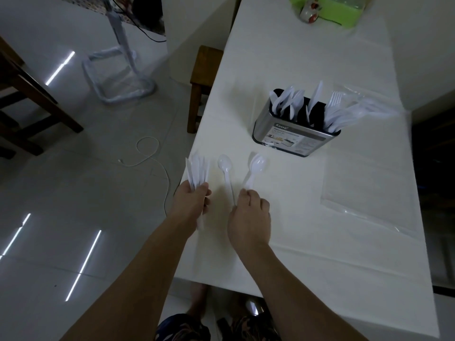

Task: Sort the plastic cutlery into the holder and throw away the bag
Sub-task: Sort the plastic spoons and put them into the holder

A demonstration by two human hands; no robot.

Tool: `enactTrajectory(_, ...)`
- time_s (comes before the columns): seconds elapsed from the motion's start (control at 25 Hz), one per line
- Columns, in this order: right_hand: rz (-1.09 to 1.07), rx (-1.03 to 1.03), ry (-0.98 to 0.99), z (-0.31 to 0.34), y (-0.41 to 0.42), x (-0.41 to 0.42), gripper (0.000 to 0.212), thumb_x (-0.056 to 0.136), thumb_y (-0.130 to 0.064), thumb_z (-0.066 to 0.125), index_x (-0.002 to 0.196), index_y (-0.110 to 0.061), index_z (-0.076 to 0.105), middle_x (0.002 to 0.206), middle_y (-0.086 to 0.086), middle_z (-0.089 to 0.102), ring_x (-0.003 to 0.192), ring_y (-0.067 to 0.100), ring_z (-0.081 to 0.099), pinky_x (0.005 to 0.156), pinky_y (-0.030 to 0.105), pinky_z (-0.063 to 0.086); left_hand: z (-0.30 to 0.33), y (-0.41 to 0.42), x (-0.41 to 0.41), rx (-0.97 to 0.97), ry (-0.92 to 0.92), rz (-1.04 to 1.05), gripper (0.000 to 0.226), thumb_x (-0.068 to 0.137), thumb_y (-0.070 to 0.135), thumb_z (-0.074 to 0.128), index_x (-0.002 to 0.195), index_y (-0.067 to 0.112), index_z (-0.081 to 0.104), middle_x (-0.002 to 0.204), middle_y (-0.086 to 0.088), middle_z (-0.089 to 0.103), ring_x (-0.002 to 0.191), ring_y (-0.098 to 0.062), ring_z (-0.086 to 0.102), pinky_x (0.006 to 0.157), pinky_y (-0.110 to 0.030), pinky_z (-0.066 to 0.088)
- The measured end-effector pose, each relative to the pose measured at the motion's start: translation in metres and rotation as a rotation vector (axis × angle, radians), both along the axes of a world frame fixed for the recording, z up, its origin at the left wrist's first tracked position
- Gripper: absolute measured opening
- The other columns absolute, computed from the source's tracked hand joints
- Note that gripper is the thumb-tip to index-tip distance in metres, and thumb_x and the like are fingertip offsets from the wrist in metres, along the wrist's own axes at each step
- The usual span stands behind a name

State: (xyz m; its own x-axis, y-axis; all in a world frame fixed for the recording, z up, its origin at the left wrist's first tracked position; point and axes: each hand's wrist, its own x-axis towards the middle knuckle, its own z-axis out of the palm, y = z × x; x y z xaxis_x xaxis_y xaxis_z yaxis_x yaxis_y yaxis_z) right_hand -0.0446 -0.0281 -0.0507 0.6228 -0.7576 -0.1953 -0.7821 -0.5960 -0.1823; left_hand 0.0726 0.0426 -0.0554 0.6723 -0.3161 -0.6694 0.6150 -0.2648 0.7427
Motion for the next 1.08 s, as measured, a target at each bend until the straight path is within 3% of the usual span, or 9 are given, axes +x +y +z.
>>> enactTrajectory(0.08, -0.013, -0.012, 0.068, -0.005, 0.0, -0.005, 0.052, 0.096, -0.03, 0.047, 0.144, -0.009, 0.041, 0.145, 0.006, 0.044, 0.128, 0.03, 0.043, 0.1, 0.041, 0.045, 0.0, 0.0, 0.0, -0.022, 0.014, 0.004, 0.008, 0.097, 0.015, 0.055, 0.096, 0.009, 0.06, 0.083, -0.008, 0.062, 0.062, -0.016, 0.054, 0.056, -0.03, 0.046)
enactTrajectory(0.32, -0.117, 0.019, 0.102, -0.001, 0.007, -0.004, 0.069, 0.095, -0.044, 0.044, 0.151, -0.008, 0.025, 0.149, 0.015, 0.037, 0.134, 0.034, 0.038, 0.106, 0.044, 0.04, 0.001, -0.004, -0.003, -0.01, 0.03, -0.003, 0.007, 0.096, 0.017, 0.056, 0.095, 0.011, 0.061, 0.083, -0.007, 0.064, 0.063, -0.017, 0.056, 0.059, -0.032, 0.049)
enactTrajectory(0.44, 0.105, 0.059, 0.079, 0.0, 0.008, 0.001, 0.059, 0.099, -0.045, 0.038, 0.152, -0.02, 0.026, 0.162, 0.011, 0.018, 0.149, 0.038, 0.015, 0.117, 0.049, 0.025, 0.003, -0.006, -0.003, -0.035, 0.033, -0.002, 0.008, 0.097, 0.014, 0.055, 0.094, 0.009, 0.06, 0.08, -0.008, 0.063, 0.059, -0.017, 0.054, 0.056, -0.031, 0.047)
enactTrajectory(0.52, 0.216, 0.069, 0.106, -0.002, 0.009, 0.001, 0.057, 0.101, -0.043, 0.035, 0.151, -0.019, 0.03, 0.163, 0.009, 0.019, 0.151, 0.037, 0.009, 0.12, 0.049, 0.019, 0.003, -0.007, -0.004, -0.031, 0.024, -0.008, 0.009, 0.097, 0.015, 0.055, 0.098, 0.006, 0.06, 0.08, -0.007, 0.062, 0.057, -0.016, 0.053, 0.054, -0.03, 0.046)
enactTrajectory(0.8, 0.083, 0.129, -0.06, 0.003, 0.009, -0.006, 0.05, 0.102, -0.034, 0.038, 0.146, -0.012, 0.041, 0.153, 0.011, 0.04, 0.146, 0.033, 0.029, 0.122, 0.045, 0.023, 0.01, -0.011, -0.008, -0.07, 0.036, -0.106, 0.014, 0.099, 0.017, 0.054, 0.1, 0.005, 0.061, 0.082, -0.01, 0.063, 0.063, -0.02, 0.058, 0.057, -0.032, 0.05)
enactTrajectory(0.96, -0.331, 0.539, -0.545, 0.038, -0.035, 0.012, 0.035, 0.099, -0.027, 0.053, 0.131, -0.014, 0.057, 0.12, 0.001, 0.068, 0.103, 0.02, 0.066, 0.094, 0.035, 0.051, 0.028, -0.02, -0.017, -0.194, 0.027, -0.382, 0.017, 0.1, 0.015, 0.052, 0.101, 0.0, 0.061, 0.079, -0.012, 0.06, 0.058, -0.019, 0.053, 0.055, -0.033, 0.046)
enactTrajectory(1.08, -0.35, 0.67, -0.619, 0.066, -0.077, 0.011, 0.026, 0.091, -0.018, 0.067, 0.115, -0.012, 0.067, 0.1, 0.002, 0.073, 0.075, 0.009, 0.071, 0.064, 0.028, 0.053, 0.047, -0.035, -0.025, -0.247, -0.032, -0.502, 0.02, 0.101, 0.016, 0.051, 0.105, -0.001, 0.06, 0.073, -0.008, 0.059, 0.056, -0.019, 0.049, 0.053, -0.03, 0.045)
